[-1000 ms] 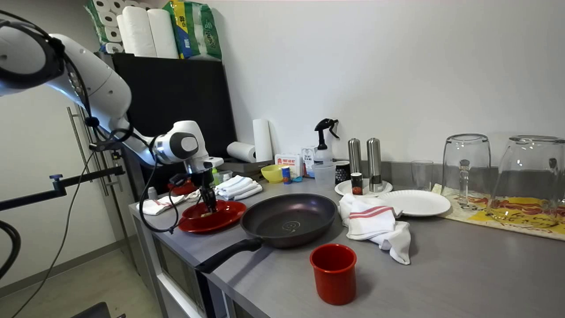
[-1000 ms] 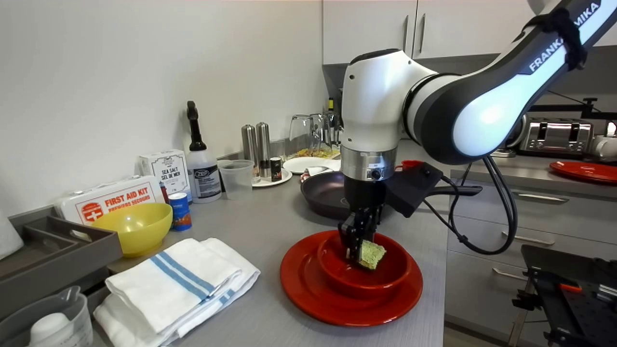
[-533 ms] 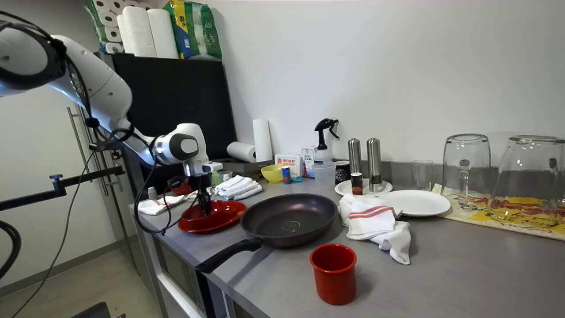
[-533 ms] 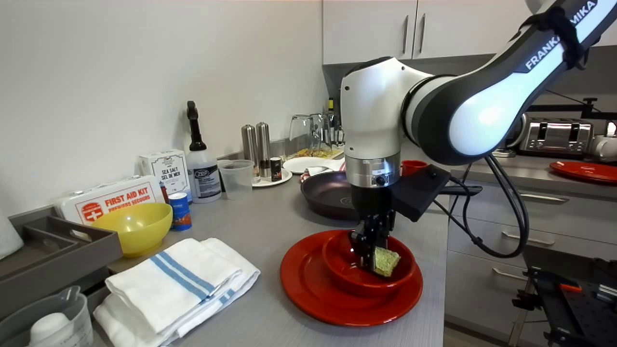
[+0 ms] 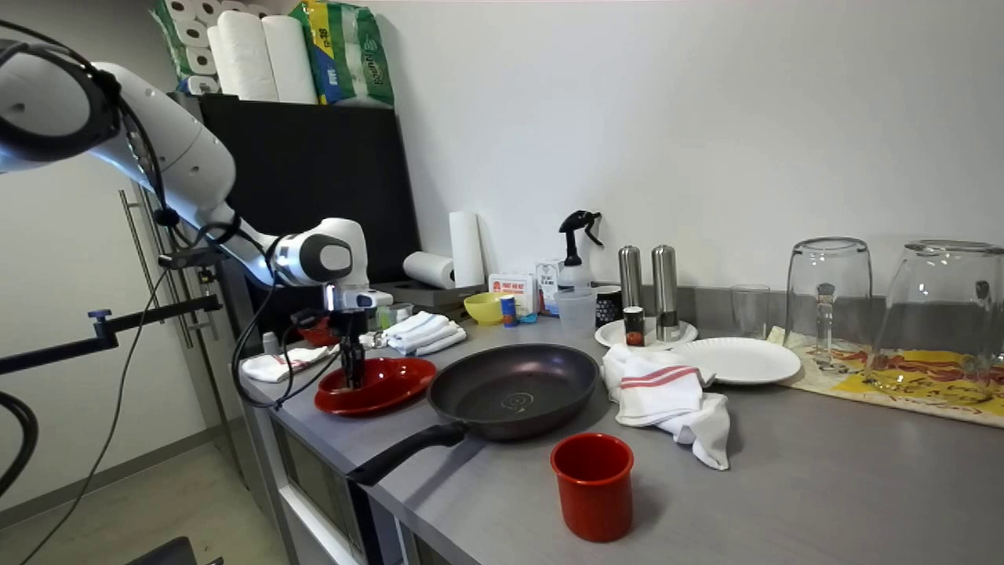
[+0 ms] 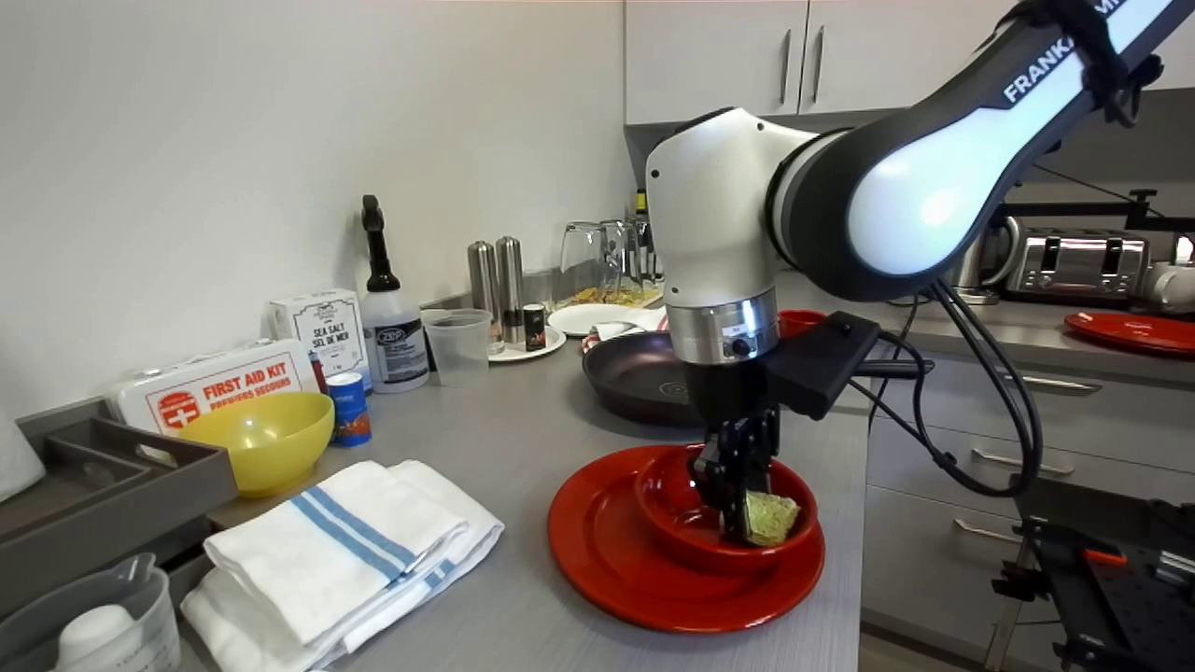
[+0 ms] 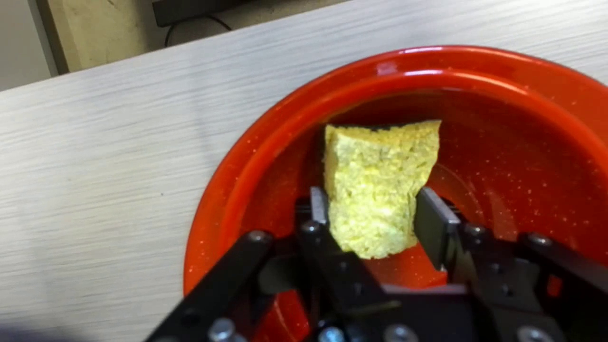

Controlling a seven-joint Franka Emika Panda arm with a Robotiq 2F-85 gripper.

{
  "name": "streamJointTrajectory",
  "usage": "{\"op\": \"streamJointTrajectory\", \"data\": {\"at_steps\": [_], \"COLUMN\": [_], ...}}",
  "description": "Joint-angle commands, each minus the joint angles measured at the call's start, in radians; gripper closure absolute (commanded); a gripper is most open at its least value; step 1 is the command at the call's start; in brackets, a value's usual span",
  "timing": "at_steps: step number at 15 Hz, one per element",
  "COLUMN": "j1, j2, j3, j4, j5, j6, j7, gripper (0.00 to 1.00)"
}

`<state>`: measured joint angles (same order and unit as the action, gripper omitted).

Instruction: Use the sponge to wipe the red bowl

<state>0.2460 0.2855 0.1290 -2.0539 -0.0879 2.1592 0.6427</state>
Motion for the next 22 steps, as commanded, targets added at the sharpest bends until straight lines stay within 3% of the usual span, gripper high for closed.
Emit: {"op": "streamJointTrajectory", "data": {"at_steps": [1,15,22], "j1": [-0.001,0.0,0.016], "j2": [0.014,0.048,0.082], "j3": [0.005,-0.009,-0.039], "j4": [0.051,0.089,0.085], "j5": [0.048,0.044,0.005], "j6": [-0.064,-0.06,0.092], "j7": [-0.046,-0.033,0.015], "gripper": [0.77,0.77,0.77]}}
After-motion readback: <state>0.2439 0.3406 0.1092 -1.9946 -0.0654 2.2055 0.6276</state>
